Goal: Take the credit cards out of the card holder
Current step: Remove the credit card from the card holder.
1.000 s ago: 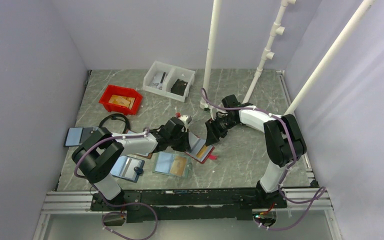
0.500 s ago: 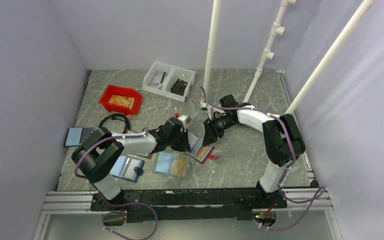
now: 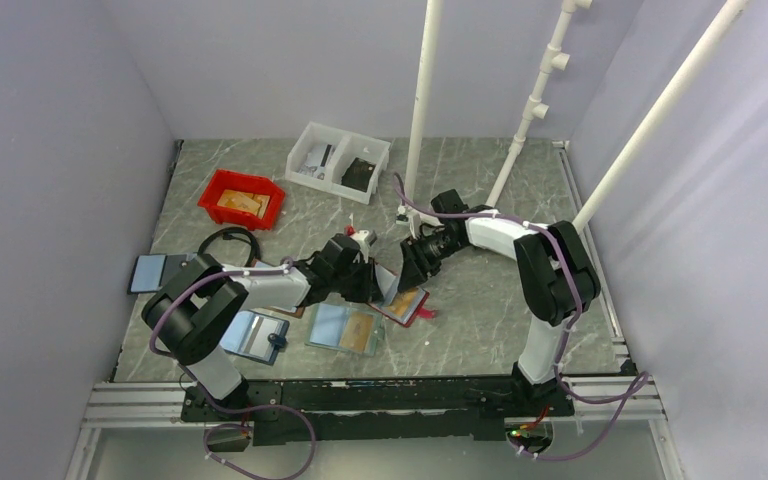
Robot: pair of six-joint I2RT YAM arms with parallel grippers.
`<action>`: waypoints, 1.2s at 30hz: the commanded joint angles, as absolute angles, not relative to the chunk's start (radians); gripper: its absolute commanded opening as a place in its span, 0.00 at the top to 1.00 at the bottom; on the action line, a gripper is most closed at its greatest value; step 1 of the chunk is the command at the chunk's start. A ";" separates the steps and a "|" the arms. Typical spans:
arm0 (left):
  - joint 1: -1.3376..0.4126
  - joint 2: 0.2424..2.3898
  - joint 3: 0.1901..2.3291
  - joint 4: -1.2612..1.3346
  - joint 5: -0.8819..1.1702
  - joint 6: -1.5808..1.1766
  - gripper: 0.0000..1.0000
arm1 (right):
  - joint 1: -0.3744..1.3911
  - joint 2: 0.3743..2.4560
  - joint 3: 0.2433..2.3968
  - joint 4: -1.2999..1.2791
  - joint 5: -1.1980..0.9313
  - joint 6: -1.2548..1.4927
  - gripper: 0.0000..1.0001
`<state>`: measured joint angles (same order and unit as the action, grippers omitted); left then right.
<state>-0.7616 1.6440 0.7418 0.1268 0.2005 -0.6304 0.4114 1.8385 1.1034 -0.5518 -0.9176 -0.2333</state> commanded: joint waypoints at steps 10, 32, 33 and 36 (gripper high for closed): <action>-0.692 1.561 0.671 0.271 0.386 -0.697 0.57 | 0.430 1.895 1.173 -0.467 -0.930 -0.178 0.61; -0.602 1.561 0.648 0.350 0.554 -0.670 0.35 | 0.460 1.981 1.288 -0.499 -0.975 -0.178 0.67; -0.602 1.559 0.656 0.326 0.549 -0.656 0.35 | 0.460 1.990 1.297 -0.502 -0.984 -0.177 0.67; -0.602 1.558 0.683 0.249 0.516 -0.614 0.34 | 0.467 2.012 1.322 -0.518 -1.010 -0.182 0.68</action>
